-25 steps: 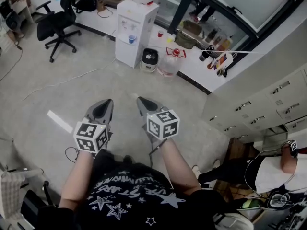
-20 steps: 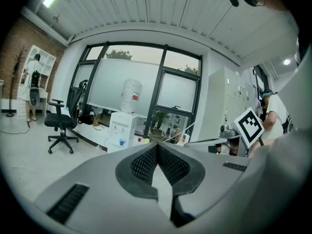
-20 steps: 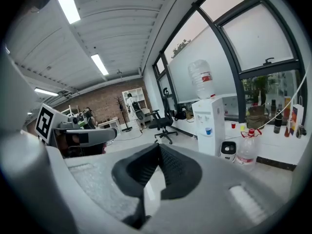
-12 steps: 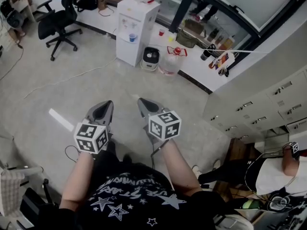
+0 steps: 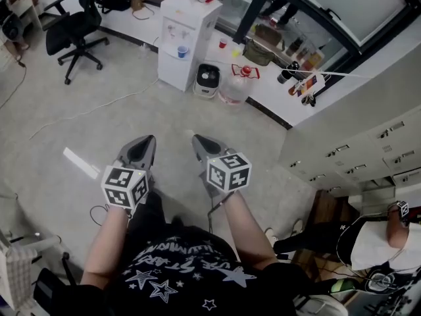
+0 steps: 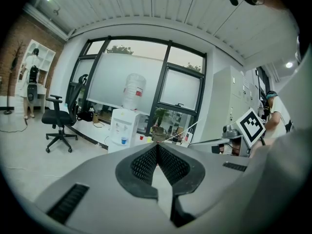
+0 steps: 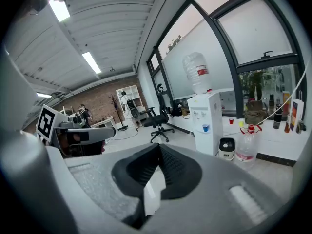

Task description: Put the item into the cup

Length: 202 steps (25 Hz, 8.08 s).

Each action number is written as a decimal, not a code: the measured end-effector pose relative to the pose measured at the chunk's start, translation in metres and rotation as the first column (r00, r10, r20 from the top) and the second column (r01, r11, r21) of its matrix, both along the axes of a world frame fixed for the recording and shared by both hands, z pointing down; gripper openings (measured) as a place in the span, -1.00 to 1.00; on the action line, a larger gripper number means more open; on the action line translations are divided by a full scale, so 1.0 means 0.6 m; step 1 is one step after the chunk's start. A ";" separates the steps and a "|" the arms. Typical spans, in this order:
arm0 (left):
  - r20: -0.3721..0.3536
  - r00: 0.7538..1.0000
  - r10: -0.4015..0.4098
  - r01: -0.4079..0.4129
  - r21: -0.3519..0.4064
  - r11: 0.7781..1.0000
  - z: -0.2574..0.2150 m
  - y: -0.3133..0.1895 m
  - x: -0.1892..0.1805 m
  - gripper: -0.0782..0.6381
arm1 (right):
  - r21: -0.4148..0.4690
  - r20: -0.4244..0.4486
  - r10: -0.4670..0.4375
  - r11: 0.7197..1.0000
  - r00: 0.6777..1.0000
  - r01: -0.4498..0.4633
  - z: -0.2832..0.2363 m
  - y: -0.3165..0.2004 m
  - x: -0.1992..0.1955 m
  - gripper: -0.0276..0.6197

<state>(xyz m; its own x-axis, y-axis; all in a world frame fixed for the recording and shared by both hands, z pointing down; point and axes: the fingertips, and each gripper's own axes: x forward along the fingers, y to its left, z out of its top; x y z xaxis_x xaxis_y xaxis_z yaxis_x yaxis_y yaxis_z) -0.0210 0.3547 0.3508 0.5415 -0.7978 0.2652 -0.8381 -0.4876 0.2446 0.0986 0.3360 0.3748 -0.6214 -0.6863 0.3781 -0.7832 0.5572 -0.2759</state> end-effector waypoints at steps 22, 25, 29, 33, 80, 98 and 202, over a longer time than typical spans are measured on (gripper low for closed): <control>-0.057 0.997 0.055 -0.060 -0.089 0.994 0.042 -0.346 -0.168 -0.77 | -0.065 -0.040 0.117 0.991 0.992 -0.120 0.024 -0.329 -0.134 -0.91; -0.056 0.996 0.076 -0.081 -0.095 0.992 0.046 -0.379 -0.183 -0.77 | -0.059 -0.047 0.146 0.987 0.988 -0.148 0.020 -0.359 -0.144 -0.91; -0.056 0.992 0.116 -0.120 -0.086 0.989 0.049 -0.416 -0.199 -0.77 | -0.047 -0.045 0.190 0.980 0.981 -0.192 0.019 -0.391 -0.157 -0.91; -0.056 0.990 0.131 -0.136 -0.085 0.987 0.050 -0.443 -0.208 -0.77 | -0.049 -0.057 0.204 0.977 0.977 -0.207 0.022 -0.409 -0.162 -0.91; 0.073 0.990 -0.123 0.136 -0.230 0.963 0.205 -0.912 -0.069 -0.77 | -0.185 -0.074 0.030 0.982 0.997 -0.043 0.218 -0.955 0.015 -0.91; 0.010 0.999 -0.041 0.042 -0.351 0.936 0.388 -1.088 -0.149 -0.77 | -0.210 -0.138 0.261 0.935 0.955 -0.286 0.376 -1.135 -0.037 -0.91; -0.011 0.998 0.062 -0.061 -0.430 0.901 0.442 -1.192 -0.019 -0.77 | -0.252 -0.223 0.150 0.946 0.963 -0.206 0.430 -1.199 -0.039 -0.73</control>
<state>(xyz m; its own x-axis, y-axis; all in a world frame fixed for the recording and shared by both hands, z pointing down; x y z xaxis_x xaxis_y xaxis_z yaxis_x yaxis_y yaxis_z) -0.0322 -0.3608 0.6160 0.5842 -0.5709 0.5768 -0.8111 -0.3859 0.4395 0.0752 -0.3835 0.6330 -0.3920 -0.6333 0.6673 -0.9167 0.3300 -0.2253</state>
